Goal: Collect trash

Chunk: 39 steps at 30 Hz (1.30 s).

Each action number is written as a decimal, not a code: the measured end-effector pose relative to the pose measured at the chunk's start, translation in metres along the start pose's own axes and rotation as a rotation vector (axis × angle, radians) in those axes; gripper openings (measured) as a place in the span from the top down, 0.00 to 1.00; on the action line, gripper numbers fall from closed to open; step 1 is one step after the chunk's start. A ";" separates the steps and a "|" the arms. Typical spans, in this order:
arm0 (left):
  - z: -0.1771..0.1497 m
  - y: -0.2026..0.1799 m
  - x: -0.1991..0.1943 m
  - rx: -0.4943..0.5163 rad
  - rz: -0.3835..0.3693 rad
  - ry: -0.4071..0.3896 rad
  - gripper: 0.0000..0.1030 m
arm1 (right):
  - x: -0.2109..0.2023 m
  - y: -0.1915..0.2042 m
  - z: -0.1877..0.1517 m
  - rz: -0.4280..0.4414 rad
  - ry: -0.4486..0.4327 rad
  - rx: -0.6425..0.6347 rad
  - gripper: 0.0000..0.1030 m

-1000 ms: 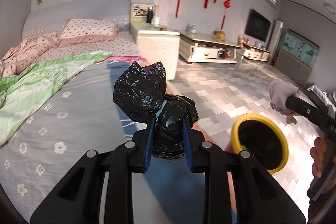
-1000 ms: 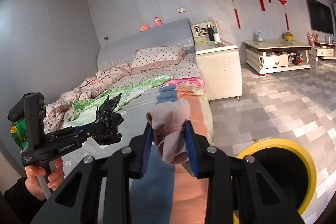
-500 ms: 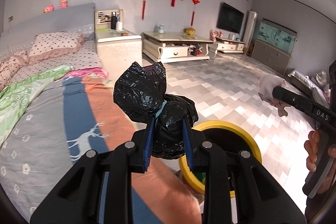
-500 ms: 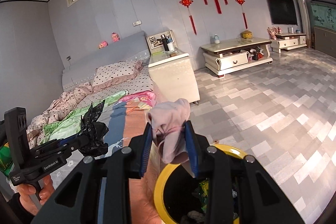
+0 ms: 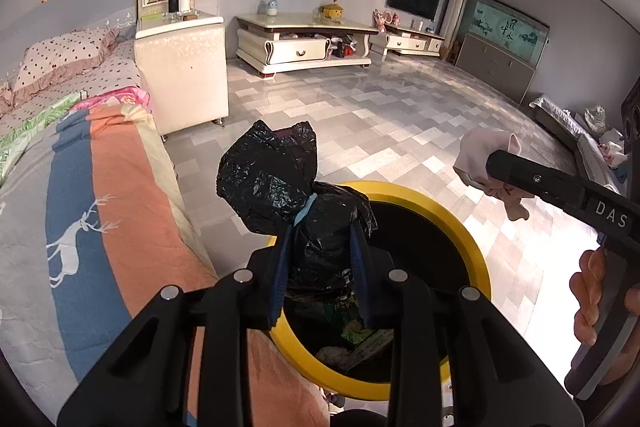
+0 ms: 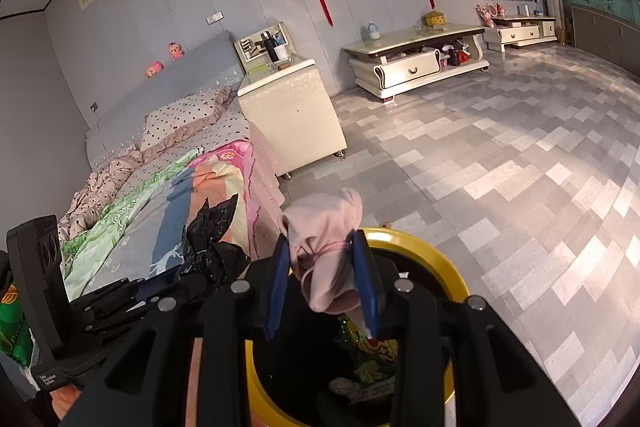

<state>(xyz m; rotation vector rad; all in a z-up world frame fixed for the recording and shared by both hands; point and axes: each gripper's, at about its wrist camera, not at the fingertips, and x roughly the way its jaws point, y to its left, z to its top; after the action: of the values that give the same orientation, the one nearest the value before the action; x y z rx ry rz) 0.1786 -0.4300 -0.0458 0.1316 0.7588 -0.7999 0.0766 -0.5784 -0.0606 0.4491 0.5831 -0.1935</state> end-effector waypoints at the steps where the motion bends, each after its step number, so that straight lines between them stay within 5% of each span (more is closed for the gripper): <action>1: -0.002 0.000 0.006 -0.004 -0.005 0.008 0.74 | 0.005 -0.004 -0.002 -0.001 0.011 0.007 0.71; 16: -0.014 0.005 0.031 -0.038 -0.032 0.036 0.67 | 0.033 -0.021 -0.013 -0.013 0.066 0.039 0.70; 23: -0.013 0.013 0.015 -0.051 -0.031 0.008 0.48 | 0.030 -0.022 -0.014 -0.053 0.058 0.046 0.52; 26: -0.013 0.021 0.006 -0.066 -0.026 -0.002 0.43 | 0.028 -0.022 -0.014 -0.064 0.058 0.046 0.52; 39: -0.022 0.066 -0.040 -0.117 0.048 -0.048 0.42 | 0.026 0.014 -0.016 -0.041 0.077 0.009 0.52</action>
<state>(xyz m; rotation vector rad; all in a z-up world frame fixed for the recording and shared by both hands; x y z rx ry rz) 0.1940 -0.3514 -0.0467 0.0258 0.7523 -0.7093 0.0943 -0.5603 -0.0823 0.4552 0.6673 -0.2184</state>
